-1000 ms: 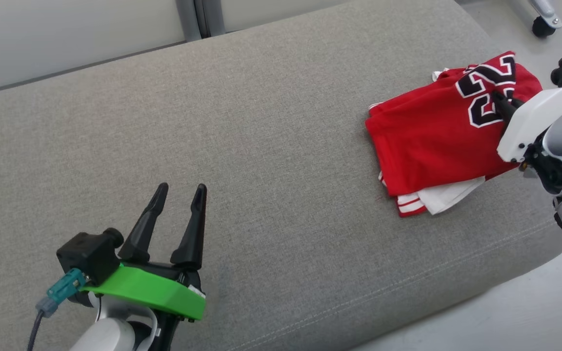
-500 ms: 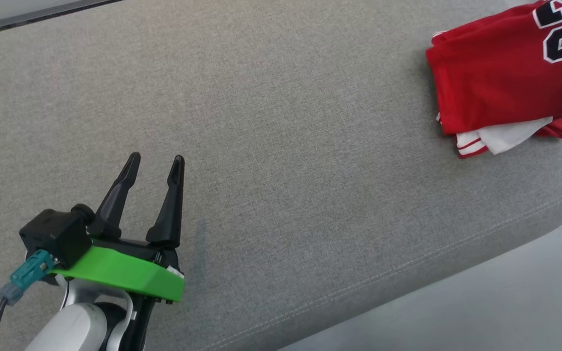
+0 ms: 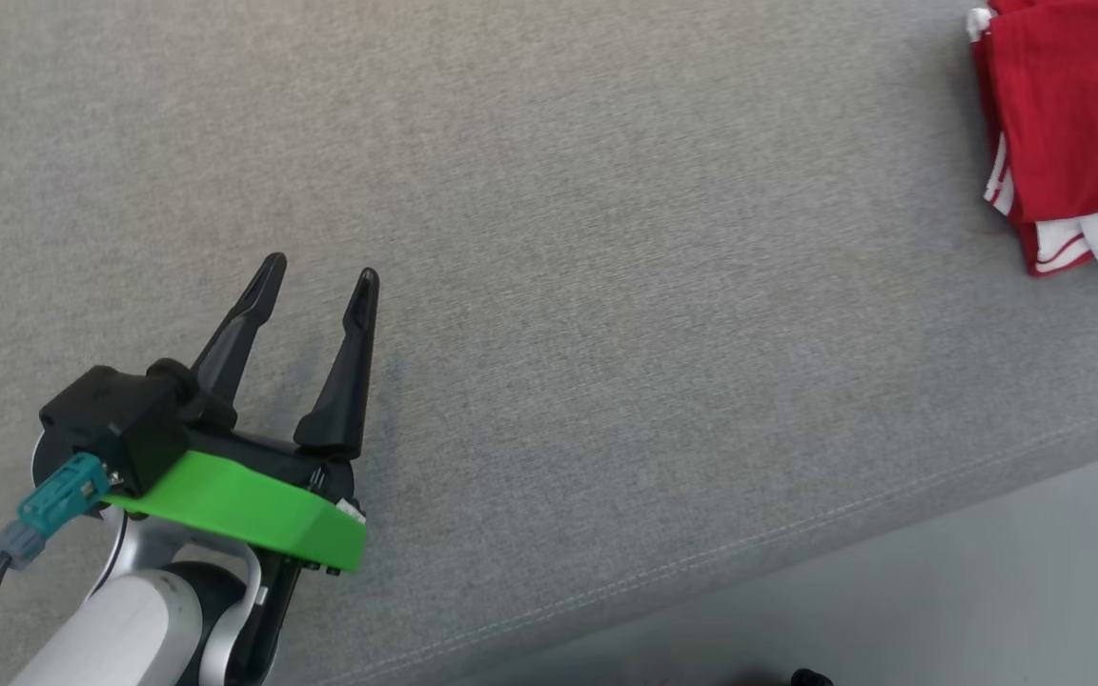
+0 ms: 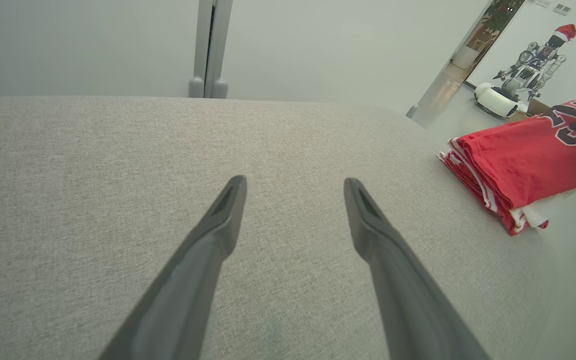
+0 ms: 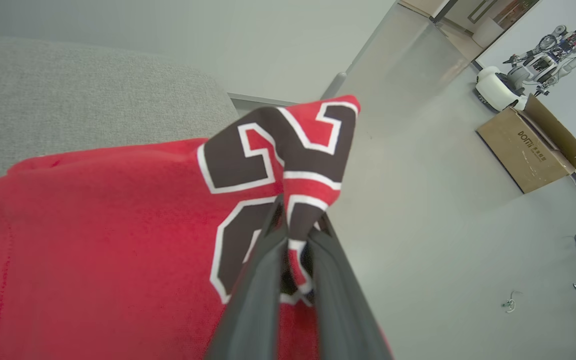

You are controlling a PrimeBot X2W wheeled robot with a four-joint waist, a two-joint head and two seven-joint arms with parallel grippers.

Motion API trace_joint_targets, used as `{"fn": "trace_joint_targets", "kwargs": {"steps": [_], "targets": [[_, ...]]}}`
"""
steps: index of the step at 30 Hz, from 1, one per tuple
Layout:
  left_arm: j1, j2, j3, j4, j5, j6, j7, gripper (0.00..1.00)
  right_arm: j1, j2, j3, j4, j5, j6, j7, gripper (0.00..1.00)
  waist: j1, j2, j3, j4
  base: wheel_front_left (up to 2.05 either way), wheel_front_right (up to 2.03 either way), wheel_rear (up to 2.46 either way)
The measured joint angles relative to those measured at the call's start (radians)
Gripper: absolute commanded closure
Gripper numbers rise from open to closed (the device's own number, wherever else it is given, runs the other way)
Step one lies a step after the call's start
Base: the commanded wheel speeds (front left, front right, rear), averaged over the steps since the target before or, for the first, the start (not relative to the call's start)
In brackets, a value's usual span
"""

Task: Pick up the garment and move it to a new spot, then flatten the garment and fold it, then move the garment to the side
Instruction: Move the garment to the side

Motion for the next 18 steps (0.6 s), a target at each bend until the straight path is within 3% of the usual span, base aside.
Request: {"fn": "trace_joint_targets", "kwargs": {"steps": [2, 3, 9, 13, 18], "targets": [[-0.008, 0.005, -0.003, -0.006, 0.006, 0.000, 0.009, 0.00, -0.017, 0.001, -0.010, 0.046, -0.036, 0.000, -0.038, 0.40, 0.0000, 0.0000, 0.016, 0.015, 0.00, 0.00, 0.00], [-0.014, 0.007, -0.004, -0.011, 0.010, 0.001, 0.014, 0.00, -0.025, 0.001, -0.013, 0.067, -0.060, 0.000, -0.060, 0.00, 0.0000, 0.0000, 0.024, 0.021, 0.00, 0.00, 0.00], [-0.026, 0.012, -0.010, -0.023, 0.022, 0.009, 0.028, 0.00, -0.060, 0.018, -0.050, 0.194, -0.139, 0.000, -0.145, 0.00, 0.0000, 0.0000, 0.065, 0.054, 0.00, 0.00, 0.00], [-0.026, 0.014, -0.010, -0.020, 0.024, 0.016, 0.028, 0.00, -0.066, 0.081, -0.067, 0.249, -0.137, 0.000, -0.152, 0.00, 0.0000, 0.0000, 0.073, 0.054, 0.00, 0.00, 0.00], [-0.026, 0.002, -0.016, -0.002, 0.012, 0.004, 0.016, 0.00, -0.064, 0.110, -0.062, 0.268, -0.126, 0.000, -0.144, 0.00, 0.0000, 0.0000, 0.051, 0.040, 0.00, 0.00, 0.00]]}}
